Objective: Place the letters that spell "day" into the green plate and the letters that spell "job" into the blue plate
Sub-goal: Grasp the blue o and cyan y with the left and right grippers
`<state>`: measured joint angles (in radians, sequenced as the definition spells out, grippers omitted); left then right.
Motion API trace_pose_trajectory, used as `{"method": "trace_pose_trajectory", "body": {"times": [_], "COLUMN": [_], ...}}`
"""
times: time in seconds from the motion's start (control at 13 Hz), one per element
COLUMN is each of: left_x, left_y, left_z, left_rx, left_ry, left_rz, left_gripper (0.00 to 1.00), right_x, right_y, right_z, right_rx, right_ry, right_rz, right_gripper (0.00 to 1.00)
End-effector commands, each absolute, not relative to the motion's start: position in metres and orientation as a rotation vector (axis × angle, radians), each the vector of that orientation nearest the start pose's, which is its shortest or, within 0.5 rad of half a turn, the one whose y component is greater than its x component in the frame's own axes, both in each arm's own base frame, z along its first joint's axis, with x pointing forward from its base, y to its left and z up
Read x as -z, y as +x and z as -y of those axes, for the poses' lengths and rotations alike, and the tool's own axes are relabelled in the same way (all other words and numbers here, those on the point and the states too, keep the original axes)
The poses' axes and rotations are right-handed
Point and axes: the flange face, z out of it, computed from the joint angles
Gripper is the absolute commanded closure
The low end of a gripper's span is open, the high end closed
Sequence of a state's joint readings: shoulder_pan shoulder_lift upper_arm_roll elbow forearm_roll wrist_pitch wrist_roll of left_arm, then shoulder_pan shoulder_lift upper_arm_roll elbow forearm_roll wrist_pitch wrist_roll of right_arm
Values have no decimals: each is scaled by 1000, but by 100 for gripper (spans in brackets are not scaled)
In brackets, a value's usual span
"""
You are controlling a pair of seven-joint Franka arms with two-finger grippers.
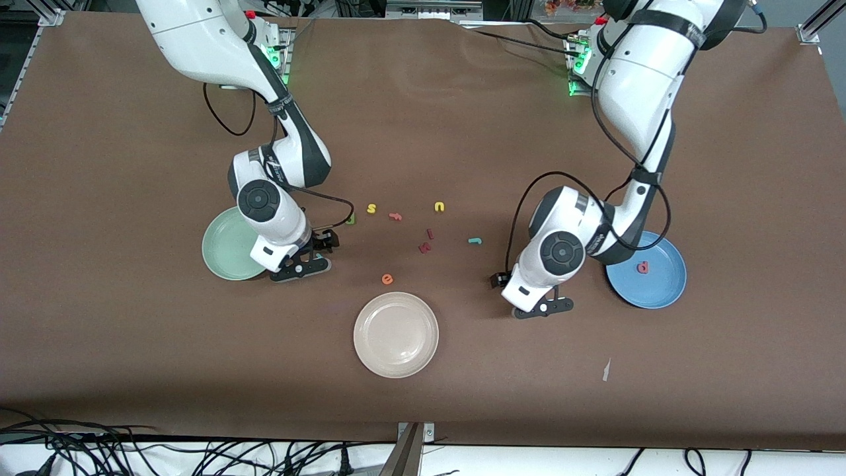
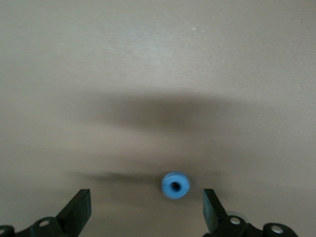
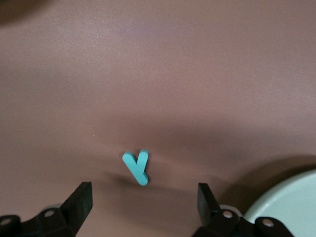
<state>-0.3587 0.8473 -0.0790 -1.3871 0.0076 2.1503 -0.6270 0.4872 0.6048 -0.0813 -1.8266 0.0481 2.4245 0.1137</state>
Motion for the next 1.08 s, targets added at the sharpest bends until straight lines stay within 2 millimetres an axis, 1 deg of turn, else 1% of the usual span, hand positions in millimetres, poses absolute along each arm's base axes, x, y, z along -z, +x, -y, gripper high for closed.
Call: {"method": "trace_pose_trajectory", "body": {"times": [0.0, 0.15, 0.23, 0.31, 0.38, 0.46, 0.54, 0.62, 0.69, 0.77, 0.85, 0.92, 1.0], "left_x": [-181, -178, -177, -176, -176, -176, -176, -176, -176, -176, -175, -173, -171], "left_y": [665, 664, 663, 662, 662, 662, 662, 660, 658, 657, 655, 653, 653], "left_z": [308, 310, 311, 312, 313, 313, 313, 317, 319, 321, 323, 322, 321], "left_rx": [-123, -125, -127, -130, -130, -130, -130, -130, -132, -132, -136, -146, -150], "left_ry": [-3137, -3133, -3131, -3127, -3124, -3124, -3123, -3119, -3114, -3113, -3111, -3106, -3104], "left_rz": [381, 398, 405, 424, 440, 445, 449, 471, 487, 494, 494, 493, 495], "left_gripper": [3, 9, 13, 17, 22, 28, 34, 40, 43, 47, 50, 52, 57], "right_x": [-187, -176, -178, -179, -178, -176, -176, -176, -174, -174, -176, -183, -194], "right_y": [600, 596, 598, 598, 595, 592, 592, 591, 590, 590, 591, 594, 597], "right_z": [-262, -262, -263, -264, -269, -271, -273, -273, -274, -274, -274, -272, -272], "right_rx": [34, 18, 27, 29, 23, 14, 16, 11, 6, 4, 9, 18, 44], "right_ry": [-3107, -3111, -3110, -3109, -3101, -3098, -3097, -3097, -3097, -3097, -3096, -3091, -3086], "right_rz": [458, 450, 452, 449, 457, 459, 461, 463, 465, 467, 470, 492, 503], "right_gripper": [11, 13, 13, 23, 35, 50, 60, 65, 74, 86, 94, 96, 97]}}
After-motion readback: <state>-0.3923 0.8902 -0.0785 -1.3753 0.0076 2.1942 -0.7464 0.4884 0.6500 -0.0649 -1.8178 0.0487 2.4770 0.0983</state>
